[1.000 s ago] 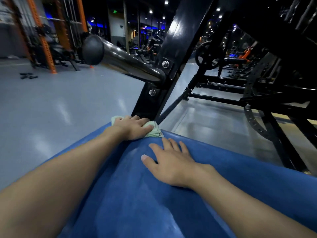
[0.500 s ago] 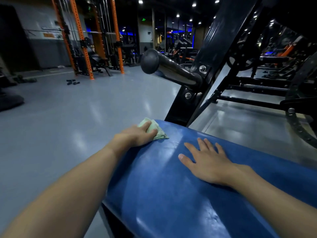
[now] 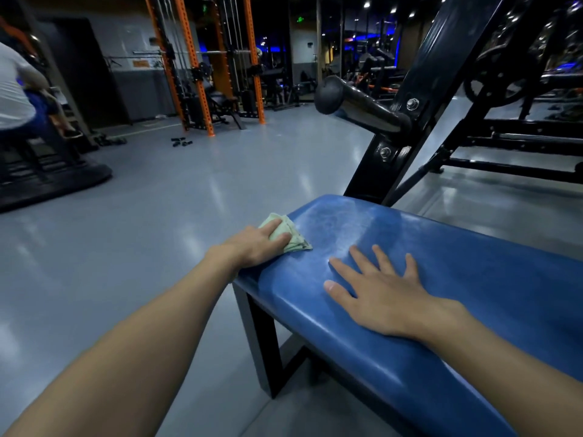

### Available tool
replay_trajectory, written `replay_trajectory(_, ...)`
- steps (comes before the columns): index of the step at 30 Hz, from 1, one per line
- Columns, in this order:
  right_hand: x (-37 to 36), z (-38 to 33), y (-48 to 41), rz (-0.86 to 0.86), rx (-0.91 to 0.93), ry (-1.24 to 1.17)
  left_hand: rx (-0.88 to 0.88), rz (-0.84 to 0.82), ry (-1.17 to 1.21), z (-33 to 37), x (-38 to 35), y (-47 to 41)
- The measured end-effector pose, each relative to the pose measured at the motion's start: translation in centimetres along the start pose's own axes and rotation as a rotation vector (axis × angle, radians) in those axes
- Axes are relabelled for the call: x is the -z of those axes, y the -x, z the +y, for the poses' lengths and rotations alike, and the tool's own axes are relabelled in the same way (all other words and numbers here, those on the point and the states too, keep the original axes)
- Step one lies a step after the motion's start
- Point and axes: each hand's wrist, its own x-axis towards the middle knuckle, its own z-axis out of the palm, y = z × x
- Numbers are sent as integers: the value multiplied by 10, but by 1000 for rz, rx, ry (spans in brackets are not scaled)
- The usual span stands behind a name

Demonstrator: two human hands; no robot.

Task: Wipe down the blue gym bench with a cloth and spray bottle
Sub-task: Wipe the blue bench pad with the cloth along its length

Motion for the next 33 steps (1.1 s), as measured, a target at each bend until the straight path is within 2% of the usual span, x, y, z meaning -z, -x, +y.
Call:
replay_trajectory(6, -1, 2, -1, -7, -1, -42, 93, 76, 12, -11, -6, 42)
replay_trajectory(9, 1, 4, 1, 27, 21, -124, 60, 120, -84, -2, -15, 60)
replay_trajectory(13, 7, 13, 20, 162, 20, -246, -133, 165, -237, 18, -26, 77)
replay_trajectory(17, 5, 28, 59, 318, -108, -228, -325, 120, -320, 59, -37, 95)
replay_trajectory(27, 3, 68, 176, 312, -436, -154, -678, -2, -314, 163, -70, 132)
replay_trajectory(33, -6, 68, 238, 317, -579, -148, -850, 2, -255, 204, -87, 174)
